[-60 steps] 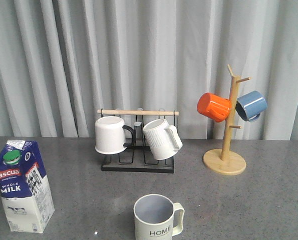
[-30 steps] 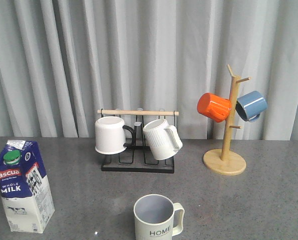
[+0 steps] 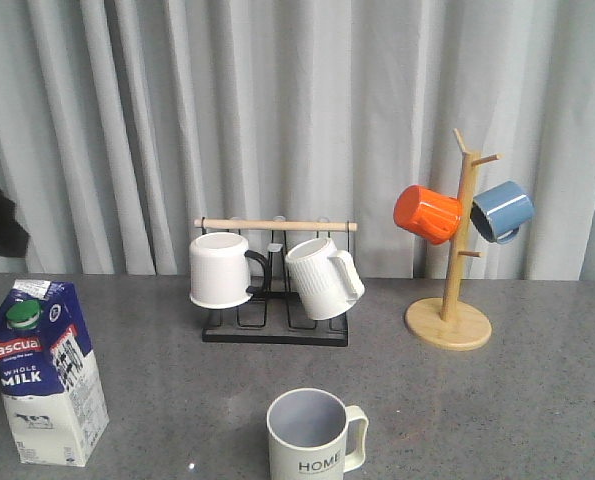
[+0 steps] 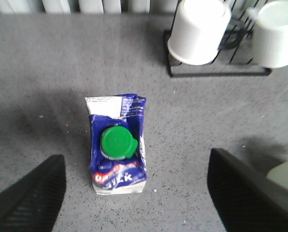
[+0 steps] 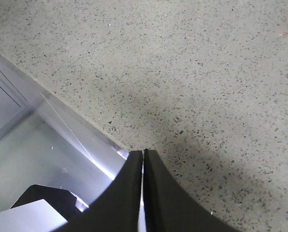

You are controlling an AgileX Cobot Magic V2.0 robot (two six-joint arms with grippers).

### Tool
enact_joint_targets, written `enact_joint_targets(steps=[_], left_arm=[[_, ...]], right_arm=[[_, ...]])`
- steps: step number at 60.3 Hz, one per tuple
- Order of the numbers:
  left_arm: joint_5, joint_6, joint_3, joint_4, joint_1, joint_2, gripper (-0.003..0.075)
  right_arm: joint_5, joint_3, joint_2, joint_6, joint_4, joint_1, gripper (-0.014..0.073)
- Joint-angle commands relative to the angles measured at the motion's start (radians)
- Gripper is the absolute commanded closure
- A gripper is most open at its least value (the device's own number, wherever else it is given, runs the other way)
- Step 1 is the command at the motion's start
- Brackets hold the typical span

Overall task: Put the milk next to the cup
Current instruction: 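Lower the left gripper onto the top of the milk carton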

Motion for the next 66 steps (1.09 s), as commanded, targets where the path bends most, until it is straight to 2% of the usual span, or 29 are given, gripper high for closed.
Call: enact_joint_targets(steps=[1, 28, 41, 50, 66], left_arm=[[-0.033, 0.001, -0.042, -0.010, -0.003, 0.029, 0.0141], [-0.041, 0.000, -0.042, 0.013, -0.002, 0.217, 0.0141], [-0.045, 0.000, -0.042, 0.032, -0.002, 0.267, 0.0189], [-0.050, 0.000, -0.042, 0.033, -0.002, 0.270, 0.0302], [-0.017, 0.000, -0.045, 0.025, -0.003, 0.265, 0.0599]], right_arm=[[-0.045, -0.028, 0.002, 0.001, 0.018, -0.005, 0.0599], [-0.048, -0.028, 0.002, 0.001, 0.014, -0.005, 0.0599], [-0.050, -0.028, 0.002, 0.001, 0.014, -0.005, 0.0599], [-0.051, -0.028, 0.002, 0.001, 0.014, -0.005, 0.0599], [-0.053, -0.028, 0.002, 0.001, 0.014, -0.005, 0.0599]])
